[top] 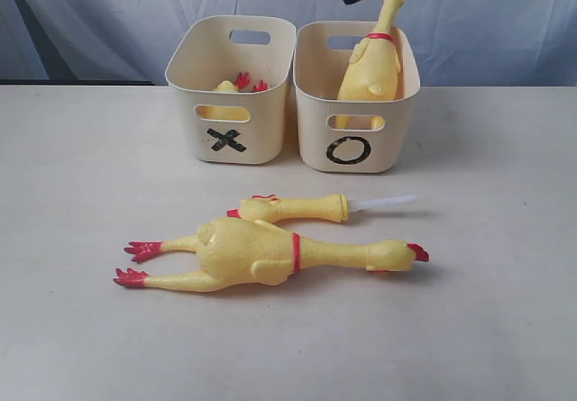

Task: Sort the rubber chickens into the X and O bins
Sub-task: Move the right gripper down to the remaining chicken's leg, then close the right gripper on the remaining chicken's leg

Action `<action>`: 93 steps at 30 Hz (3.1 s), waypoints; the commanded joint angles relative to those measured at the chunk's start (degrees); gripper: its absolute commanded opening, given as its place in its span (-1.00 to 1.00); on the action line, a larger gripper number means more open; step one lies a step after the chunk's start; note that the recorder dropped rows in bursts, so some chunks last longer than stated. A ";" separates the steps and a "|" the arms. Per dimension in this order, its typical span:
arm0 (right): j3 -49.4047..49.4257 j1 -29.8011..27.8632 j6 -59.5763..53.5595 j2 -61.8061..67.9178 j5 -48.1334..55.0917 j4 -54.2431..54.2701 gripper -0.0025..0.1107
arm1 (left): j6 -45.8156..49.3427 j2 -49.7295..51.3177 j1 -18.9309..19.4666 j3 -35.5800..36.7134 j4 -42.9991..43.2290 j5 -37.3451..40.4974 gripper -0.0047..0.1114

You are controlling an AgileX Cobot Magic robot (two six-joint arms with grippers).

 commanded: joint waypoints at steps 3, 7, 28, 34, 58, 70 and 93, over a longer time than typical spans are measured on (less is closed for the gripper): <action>4.81 3.80 -2.94 -1.14 2.68 -4.44 -0.12 | 0.17 -0.32 0.02 0.27 -0.24 -0.23 0.23; 9.10 6.18 -4.98 -1.37 3.04 -9.21 -0.12 | 0.38 -0.32 0.02 0.27 -0.24 -0.50 0.23; 39.97 14.19 -27.79 -5.57 -11.68 -15.96 -0.12 | 1.51 -0.32 0.02 0.27 -0.24 -2.61 0.23; 45.32 17.70 -28.53 -5.57 -20.54 -19.85 -0.12 | 1.62 -0.32 0.02 0.27 -0.24 -2.61 0.23; 47.56 18.76 -29.29 2.50 -34.75 -19.38 -0.12 | 1.62 -0.32 0.02 0.27 -0.24 -2.60 0.23; 47.56 18.65 -29.29 3.17 -35.84 -19.39 -0.12 | 1.62 -0.32 0.02 0.27 -0.24 -2.60 0.23; 47.45 18.65 -29.29 -0.39 -28.09 -11.50 -0.97 | 1.62 -0.32 0.02 0.27 -0.24 -2.60 0.23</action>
